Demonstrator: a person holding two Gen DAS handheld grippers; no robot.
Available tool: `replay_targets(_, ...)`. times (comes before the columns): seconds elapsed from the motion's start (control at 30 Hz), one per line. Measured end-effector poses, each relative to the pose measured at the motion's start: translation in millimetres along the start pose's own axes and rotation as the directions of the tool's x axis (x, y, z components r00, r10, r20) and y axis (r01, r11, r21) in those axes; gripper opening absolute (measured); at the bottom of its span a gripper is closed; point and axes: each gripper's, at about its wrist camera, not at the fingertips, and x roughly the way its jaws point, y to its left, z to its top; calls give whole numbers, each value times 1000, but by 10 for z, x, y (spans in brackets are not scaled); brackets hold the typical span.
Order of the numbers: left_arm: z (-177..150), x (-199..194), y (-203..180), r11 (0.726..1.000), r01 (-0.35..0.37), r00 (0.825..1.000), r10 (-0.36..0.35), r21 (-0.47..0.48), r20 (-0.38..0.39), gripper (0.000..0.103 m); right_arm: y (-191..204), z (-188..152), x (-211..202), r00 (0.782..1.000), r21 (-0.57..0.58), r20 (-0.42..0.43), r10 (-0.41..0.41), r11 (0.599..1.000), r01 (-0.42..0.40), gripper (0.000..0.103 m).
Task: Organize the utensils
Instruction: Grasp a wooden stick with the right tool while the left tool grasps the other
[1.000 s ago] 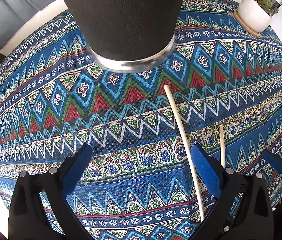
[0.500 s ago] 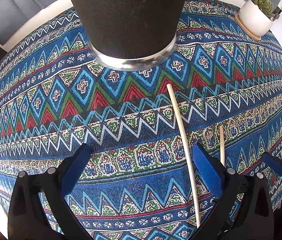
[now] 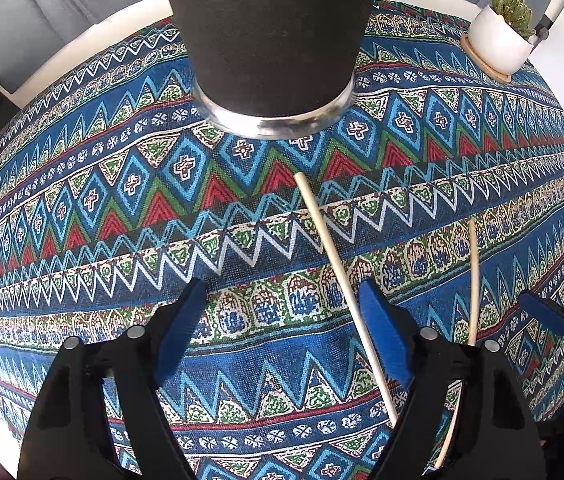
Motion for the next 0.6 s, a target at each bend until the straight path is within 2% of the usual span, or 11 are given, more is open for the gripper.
replay_targets(0.03,-25,-25,21,1000,-1,1000,1,-1,5,66,-36,0,-26,1000,3,7,1,1000,-1,37)
replay_targets(0.07,-47,-46,44,1000,-1,1000,1,1,9,58,-71,1,-46,1000,6,12,4,1000,-5,14)
replay_targets(0.1,-67,-69,70,1000,0,1000,0,-1,12,47,-120,3,-54,1000,11,12,4,1000,-4,7)
replay_targets(0.13,-86,-89,106,1000,3,1000,-3,-7,12,41,-171,5,-55,1000,21,12,20,1000,-20,7)
replay_targets(0.2,-143,-124,217,1000,2,1000,-2,-3,15,11,-253,19,-60,999,46,6,42,998,-42,5)
replay_targets(0.3,-274,-176,364,1000,0,999,1,-16,35,5,-309,25,-65,998,69,0,67,995,-67,5)
replay_targets(0.33,-321,-194,396,1000,-15,999,16,-17,42,5,-321,28,-65,997,72,1,71,995,-71,5)
replay_targets(0.5,-478,-261,643,998,12,1000,-10,-68,19,4,-493,23,-78,989,138,3,148,979,-147,5)
replay_targets(0.6,-559,-318,868,991,32,999,-31,-131,6,4,-623,30,-106,992,158,-2,127,979,-125,5)
